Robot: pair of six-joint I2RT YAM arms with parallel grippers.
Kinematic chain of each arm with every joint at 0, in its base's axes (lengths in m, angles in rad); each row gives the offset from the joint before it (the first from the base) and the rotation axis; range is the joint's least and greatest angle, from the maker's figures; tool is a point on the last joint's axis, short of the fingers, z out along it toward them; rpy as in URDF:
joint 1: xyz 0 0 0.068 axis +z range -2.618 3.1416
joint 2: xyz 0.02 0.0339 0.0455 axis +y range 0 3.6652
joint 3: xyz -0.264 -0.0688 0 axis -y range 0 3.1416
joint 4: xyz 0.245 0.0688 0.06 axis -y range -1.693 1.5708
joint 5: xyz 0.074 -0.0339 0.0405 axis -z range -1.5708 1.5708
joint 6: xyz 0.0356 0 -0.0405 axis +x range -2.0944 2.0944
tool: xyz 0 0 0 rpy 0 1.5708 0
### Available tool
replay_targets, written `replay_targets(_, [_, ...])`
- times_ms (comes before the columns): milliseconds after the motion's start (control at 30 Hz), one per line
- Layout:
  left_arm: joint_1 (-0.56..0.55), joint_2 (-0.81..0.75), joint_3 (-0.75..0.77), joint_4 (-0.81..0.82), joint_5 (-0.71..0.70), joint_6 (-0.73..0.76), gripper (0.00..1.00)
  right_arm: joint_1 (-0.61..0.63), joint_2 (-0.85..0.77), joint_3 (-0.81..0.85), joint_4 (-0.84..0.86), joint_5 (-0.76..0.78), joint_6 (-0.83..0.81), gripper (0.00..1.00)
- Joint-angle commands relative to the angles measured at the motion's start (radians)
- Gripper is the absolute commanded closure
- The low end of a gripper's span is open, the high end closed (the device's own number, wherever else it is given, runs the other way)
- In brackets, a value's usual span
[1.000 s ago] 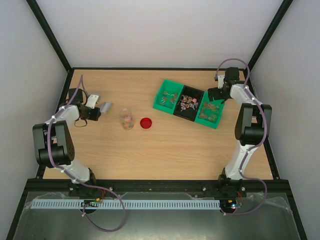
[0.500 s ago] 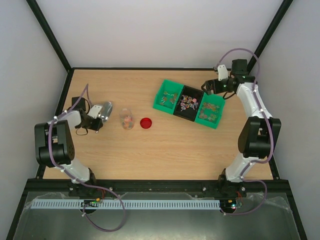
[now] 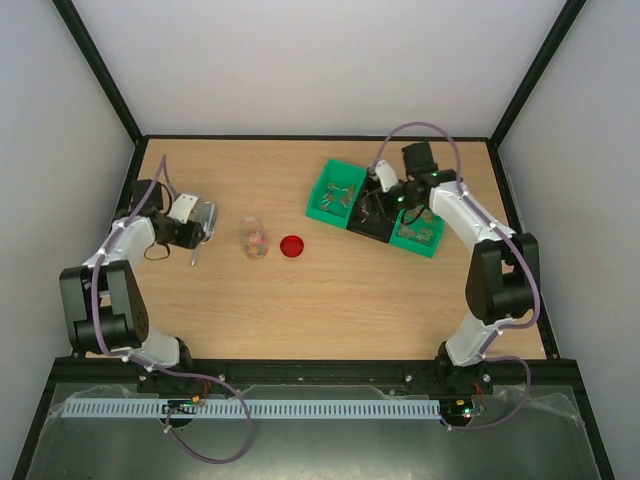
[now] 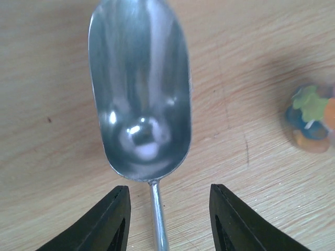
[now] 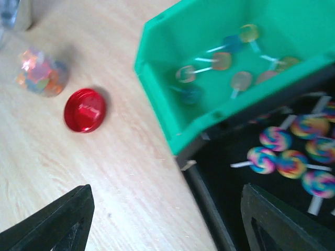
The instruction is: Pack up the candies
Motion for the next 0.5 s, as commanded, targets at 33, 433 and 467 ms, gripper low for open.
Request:
replay_targets(33, [0.007,-0.074,0.078,-0.077,0.043,-0.030,0.50,0.121,-0.027,-0.055,0.092,0.018,-0.063,0.24])
replay_targets(433, [0.045,-0.196,0.244,-0.076,0.127,-0.192,0.01,0.383,0.111,-0.060,0.187,0.071,-0.254,0.40])
replay_targets(467, [0.047,-0.207,0.247,-0.073,0.133,-0.207,0.01,0.400,0.126,-0.057,0.190,0.075,-0.269,0.40])
